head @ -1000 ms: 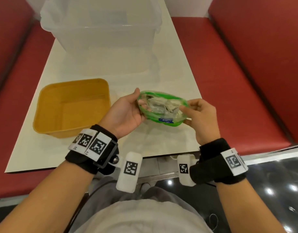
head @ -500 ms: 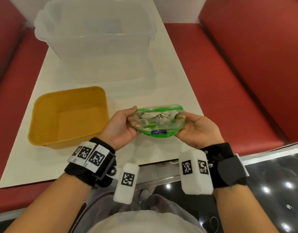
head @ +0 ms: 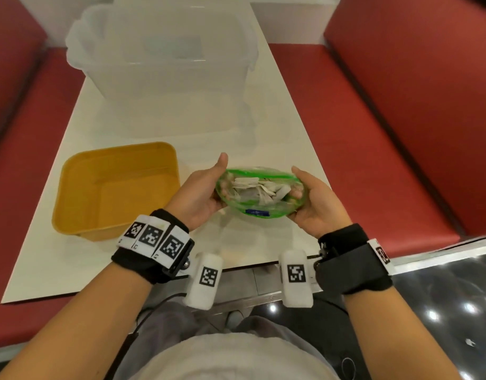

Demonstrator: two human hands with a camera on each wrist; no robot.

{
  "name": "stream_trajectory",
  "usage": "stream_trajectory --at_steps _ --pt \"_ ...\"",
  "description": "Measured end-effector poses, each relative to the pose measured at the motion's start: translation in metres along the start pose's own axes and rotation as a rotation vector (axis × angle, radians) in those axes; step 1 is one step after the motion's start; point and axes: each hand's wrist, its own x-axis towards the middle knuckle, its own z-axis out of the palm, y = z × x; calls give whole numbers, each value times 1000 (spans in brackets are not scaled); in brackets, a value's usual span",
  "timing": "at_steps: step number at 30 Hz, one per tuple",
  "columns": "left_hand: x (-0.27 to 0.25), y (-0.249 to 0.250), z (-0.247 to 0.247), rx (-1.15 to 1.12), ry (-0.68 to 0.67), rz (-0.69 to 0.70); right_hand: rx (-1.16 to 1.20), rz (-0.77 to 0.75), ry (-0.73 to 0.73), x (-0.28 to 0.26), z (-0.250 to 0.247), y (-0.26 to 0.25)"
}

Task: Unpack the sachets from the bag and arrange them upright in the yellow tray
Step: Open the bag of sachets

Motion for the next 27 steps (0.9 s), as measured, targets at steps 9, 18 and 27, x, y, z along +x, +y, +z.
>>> stream_trajectory --at_steps 9,18,27 --pt "3 -2 -6 193 73 -3 -274 -297 102 9 -6 12" --pt "-2 14 1 -287 -87 -181 172 53 -32 13 2 -3" --pt "6 3 -12 212 34 224 -469 -466 -73 12 -8 -8"
